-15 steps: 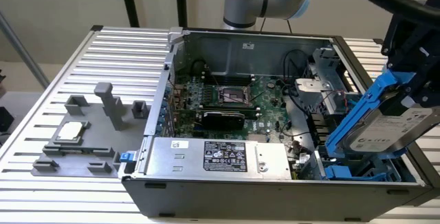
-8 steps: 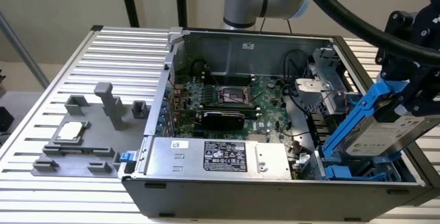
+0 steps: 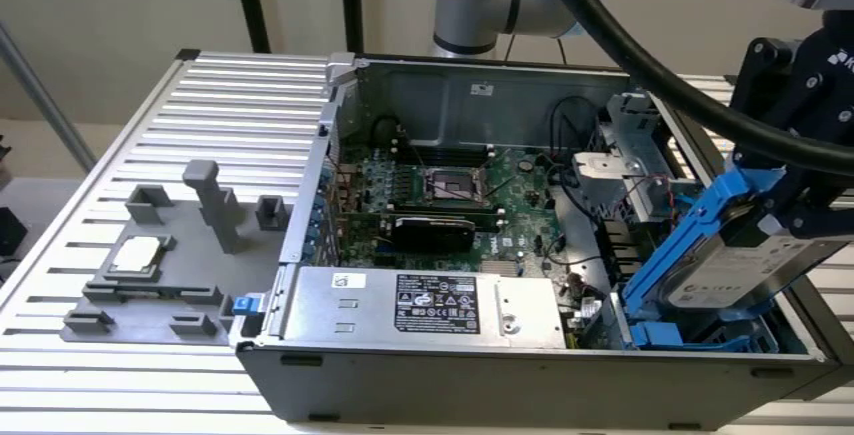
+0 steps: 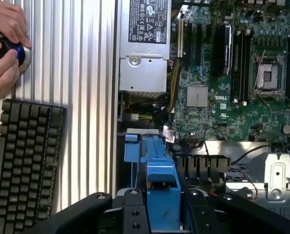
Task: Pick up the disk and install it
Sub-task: 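Insert the disk into the insertion slot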
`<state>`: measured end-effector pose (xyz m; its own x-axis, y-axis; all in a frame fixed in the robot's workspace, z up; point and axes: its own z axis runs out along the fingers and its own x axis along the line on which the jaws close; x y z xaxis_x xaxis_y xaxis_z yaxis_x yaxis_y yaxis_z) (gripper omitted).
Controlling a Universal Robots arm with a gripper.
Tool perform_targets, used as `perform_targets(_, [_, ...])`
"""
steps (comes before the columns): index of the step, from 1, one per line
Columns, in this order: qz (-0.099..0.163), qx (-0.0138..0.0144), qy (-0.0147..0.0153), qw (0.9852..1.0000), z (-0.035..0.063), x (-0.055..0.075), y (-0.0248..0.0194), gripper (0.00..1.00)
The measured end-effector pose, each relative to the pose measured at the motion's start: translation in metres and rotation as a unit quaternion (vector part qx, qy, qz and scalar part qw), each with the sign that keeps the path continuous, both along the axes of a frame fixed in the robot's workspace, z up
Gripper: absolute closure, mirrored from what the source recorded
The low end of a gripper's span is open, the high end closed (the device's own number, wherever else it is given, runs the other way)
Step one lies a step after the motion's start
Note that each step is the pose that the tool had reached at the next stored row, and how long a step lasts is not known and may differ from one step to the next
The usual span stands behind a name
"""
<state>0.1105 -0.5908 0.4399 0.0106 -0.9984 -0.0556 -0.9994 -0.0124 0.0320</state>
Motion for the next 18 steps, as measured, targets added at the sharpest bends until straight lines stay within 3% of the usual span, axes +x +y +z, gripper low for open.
perform_targets(6, [0.000,0.0026,0.0012,1.0000,-0.0064,0.000,0.0000,1.00])
perform_targets(11, [0.000,0.0066,0.0026,1.0000,-0.0113,0.001,0.0000,1.00])
perform_targets(15, [0.000,0.0093,0.0060,0.9999,-0.0111,0.001,-0.0001,1.00])
perform_targets(18, [0.000,0.0095,0.0111,0.9999,-0.0104,0.001,-0.0009,1.00])
